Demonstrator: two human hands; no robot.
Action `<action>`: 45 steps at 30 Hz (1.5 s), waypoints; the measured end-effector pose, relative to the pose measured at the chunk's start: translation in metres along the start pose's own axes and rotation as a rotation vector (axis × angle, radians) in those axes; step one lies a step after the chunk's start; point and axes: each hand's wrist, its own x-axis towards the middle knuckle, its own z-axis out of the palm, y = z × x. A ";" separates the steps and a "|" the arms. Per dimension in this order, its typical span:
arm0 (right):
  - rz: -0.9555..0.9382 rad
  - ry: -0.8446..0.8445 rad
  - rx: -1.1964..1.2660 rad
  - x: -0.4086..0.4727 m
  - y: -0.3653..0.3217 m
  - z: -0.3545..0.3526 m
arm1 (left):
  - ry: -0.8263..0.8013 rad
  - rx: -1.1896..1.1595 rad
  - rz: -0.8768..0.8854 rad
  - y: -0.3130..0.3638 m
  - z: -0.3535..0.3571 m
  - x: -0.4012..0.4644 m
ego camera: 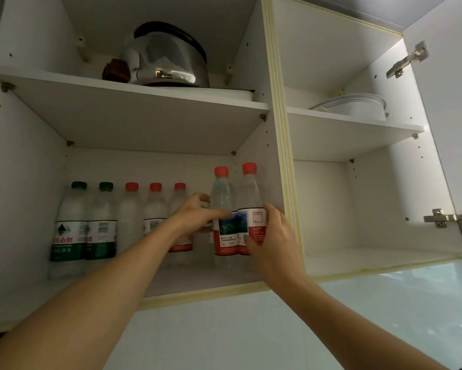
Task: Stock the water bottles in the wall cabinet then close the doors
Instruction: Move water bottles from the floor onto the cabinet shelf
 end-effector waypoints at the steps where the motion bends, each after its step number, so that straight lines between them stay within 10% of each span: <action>1: 0.009 0.000 0.009 0.000 -0.001 -0.001 | -0.002 -0.011 0.005 0.000 -0.003 -0.002; 19: 0.158 -0.424 0.406 0.020 -0.033 0.030 | 0.070 0.108 0.029 0.006 -0.077 -0.064; 39: -0.319 -0.714 0.195 0.022 -0.097 0.111 | 0.608 0.482 0.090 -0.055 -0.104 -0.127; 45: -0.235 -0.313 -0.199 0.057 -0.052 0.081 | 0.488 0.820 0.096 -0.050 -0.098 -0.130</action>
